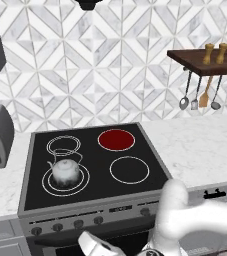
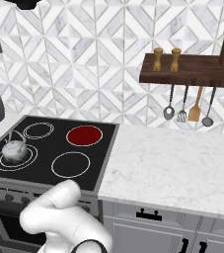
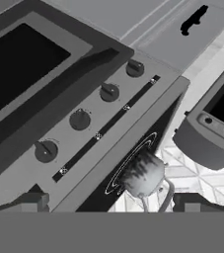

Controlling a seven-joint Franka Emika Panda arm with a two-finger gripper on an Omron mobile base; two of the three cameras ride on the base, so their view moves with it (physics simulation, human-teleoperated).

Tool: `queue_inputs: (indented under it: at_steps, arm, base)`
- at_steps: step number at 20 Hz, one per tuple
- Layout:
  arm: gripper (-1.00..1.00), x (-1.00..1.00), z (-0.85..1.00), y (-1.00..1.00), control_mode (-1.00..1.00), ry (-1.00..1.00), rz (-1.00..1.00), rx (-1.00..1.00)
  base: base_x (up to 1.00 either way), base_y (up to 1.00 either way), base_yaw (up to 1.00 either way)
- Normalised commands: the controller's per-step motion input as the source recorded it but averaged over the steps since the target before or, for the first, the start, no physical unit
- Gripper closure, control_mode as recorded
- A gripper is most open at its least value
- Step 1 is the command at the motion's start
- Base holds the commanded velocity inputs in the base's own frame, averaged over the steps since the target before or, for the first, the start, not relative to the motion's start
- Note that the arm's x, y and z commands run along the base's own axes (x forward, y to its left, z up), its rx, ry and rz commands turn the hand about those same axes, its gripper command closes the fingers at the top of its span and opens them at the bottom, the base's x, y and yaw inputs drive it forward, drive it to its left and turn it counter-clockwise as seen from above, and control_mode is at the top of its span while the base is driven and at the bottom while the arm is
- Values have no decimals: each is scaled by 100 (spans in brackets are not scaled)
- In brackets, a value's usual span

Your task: Turn off the rear right burner of the stove.

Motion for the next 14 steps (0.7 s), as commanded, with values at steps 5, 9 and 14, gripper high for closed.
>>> queue_inputs:
  at_steps: [5,9,14]
  arm:
    - [-100,12,-9,1,-100,-22,4,-1]
    - [-100,35,-13,14,-100,-20,-1,0]
    - [-100,6,-8,34,-100,-14,-1,7]
  base:
    - [0,0,0]
    - [0,0,0]
    - [0,0,0]
